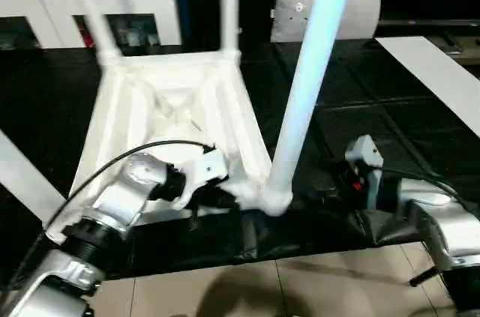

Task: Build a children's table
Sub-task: Rotate table base

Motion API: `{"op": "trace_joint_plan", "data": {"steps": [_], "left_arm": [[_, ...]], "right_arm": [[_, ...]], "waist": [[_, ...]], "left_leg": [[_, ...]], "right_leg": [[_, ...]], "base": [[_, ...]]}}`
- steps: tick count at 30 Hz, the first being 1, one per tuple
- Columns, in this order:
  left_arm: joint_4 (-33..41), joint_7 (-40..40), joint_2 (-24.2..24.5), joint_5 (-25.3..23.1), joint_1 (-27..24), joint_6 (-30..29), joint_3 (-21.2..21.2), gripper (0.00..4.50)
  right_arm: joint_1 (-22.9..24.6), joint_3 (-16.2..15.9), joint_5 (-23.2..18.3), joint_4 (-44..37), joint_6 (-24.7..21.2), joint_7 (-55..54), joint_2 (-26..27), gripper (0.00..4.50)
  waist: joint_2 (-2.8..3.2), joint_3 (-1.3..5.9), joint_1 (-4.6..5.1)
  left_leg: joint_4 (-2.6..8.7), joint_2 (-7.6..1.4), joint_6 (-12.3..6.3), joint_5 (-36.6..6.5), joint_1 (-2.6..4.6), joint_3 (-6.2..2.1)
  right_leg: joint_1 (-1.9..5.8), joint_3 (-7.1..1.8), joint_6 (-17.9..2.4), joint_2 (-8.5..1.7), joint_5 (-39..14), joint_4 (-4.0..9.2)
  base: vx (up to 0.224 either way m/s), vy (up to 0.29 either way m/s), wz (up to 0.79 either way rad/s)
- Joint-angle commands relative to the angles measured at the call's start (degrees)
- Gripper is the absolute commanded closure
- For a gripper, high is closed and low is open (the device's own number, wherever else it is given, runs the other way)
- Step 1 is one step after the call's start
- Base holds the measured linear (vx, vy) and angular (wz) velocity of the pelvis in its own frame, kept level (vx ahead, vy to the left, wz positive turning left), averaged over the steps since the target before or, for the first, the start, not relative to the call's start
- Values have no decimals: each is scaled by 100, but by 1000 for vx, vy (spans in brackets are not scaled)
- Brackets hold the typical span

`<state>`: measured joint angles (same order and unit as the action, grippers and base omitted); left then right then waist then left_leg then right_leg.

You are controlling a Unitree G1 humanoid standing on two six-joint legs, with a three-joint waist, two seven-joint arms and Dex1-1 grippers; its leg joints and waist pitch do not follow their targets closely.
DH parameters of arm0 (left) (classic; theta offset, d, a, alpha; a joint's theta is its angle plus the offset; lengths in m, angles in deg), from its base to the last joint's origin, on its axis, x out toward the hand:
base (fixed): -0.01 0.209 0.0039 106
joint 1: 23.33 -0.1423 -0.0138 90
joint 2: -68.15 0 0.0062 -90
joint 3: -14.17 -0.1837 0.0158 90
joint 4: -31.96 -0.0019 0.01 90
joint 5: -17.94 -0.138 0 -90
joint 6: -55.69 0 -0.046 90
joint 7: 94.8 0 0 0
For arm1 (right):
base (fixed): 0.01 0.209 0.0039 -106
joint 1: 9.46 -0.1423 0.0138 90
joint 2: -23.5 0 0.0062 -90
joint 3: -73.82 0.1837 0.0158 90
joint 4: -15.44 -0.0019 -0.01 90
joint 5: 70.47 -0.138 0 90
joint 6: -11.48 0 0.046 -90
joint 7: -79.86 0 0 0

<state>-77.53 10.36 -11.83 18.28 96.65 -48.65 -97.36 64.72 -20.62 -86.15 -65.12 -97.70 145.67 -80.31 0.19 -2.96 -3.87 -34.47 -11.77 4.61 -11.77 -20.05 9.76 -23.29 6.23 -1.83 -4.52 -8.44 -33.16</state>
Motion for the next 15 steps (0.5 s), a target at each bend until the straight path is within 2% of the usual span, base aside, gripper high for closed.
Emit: {"op": "trace_joint_plan", "data": {"steps": [1, 5, 8, 11, 15], "left_arm": [[91, -616, 45, 126, 278, 271, -312, 450], [41, -933, 153, 129, 361, 402, -403, 450], [-48, -1131, 167, 100, 445, 566, -472, 450], [-167, -1191, 111, 78, 517, 682, -503, 450], [-300, -1132, 66, 58, 577, 799, -494, 450]], "right_arm": [[-172, -213, 83, 86, 279, 372, -172, 3], [-271, -362, 37, 168, 409, 776, -237, 3], [-413, -450, -186, 202, 201, 1180, -205, 29], [-577, -541, -258, 369, 134, 1345, -116, 50], [-639, -687, -345, 390, 26, 1559, -60, 85]], "waist": [[-23, 390, 27], [-26, 394, -11], [-16, 413, -81], [-14, 417, -95], [-16, 417, -115]], "left_leg": [[397, -155, -412, -946, 33, -1], [390, -156, -412, -891, 27, 6], [387, -170, -436, -783, 34, 7], [383, -179, -431, -768, 26, 9], [381, -160, -378, -792, 18, 9]], "right_leg": [[337, -298, -988, -363, -1808, 374], [342, -307, -984, -368, -1841, 362], [347, -305, -1033, -365, -1680, 335], [345, -303, -1097, -367, -1557, 316], [358, -293, -1049, -364, -1675, 334]], "base": [[0, 0, 0], [0, 0, 0], [0, 0, 0], [0, 0, 0], [0, 0, 0]]}}
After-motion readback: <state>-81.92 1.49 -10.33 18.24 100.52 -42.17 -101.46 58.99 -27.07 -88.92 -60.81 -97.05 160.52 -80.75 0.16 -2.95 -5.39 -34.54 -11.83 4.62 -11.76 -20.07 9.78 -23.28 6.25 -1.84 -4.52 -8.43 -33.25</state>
